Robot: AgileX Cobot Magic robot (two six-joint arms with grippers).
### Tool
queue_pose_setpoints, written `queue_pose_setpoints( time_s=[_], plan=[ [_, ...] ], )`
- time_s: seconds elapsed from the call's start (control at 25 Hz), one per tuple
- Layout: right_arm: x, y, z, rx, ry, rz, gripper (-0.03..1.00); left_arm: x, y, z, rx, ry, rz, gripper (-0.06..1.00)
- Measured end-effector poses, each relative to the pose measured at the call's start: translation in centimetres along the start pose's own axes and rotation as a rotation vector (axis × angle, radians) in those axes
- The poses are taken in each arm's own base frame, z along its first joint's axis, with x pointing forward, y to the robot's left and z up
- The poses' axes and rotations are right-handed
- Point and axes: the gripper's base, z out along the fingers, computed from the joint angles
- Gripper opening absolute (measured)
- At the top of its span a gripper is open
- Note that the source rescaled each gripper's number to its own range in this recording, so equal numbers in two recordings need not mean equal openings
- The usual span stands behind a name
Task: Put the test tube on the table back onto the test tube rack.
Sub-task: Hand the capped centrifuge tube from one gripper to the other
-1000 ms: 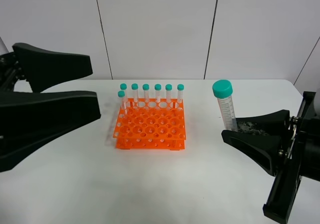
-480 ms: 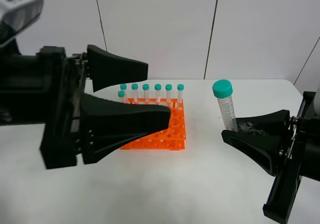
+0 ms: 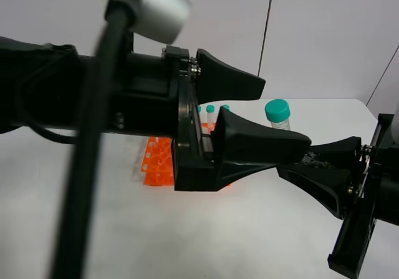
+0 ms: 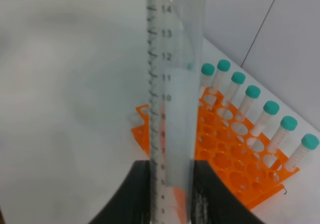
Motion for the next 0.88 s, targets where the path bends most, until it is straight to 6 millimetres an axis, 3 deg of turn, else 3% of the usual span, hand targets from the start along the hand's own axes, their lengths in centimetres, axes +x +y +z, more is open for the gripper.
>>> queue_pose_setpoints(
  time_s=[0.2, 0.44, 0.88],
  plan=[
    [0.0, 0.0, 0.0, 0.001, 0.001, -0.005, 0.03, 0.1, 0.8, 1.1, 0.0, 0.011, -0.003, 1.0],
    [0.0, -0.1, 0.0, 0.006, -0.005, -0.008, 0.03, -1.0, 0.8, 1.2, -0.002, -0.018, 0.013, 1.0],
    [-0.2, -0.2, 0.0, 0.02, -0.021, -0.01, 0.03, -1.0, 0.9, 1.2, -0.002, -0.016, 0.012, 1.0]
  ],
)
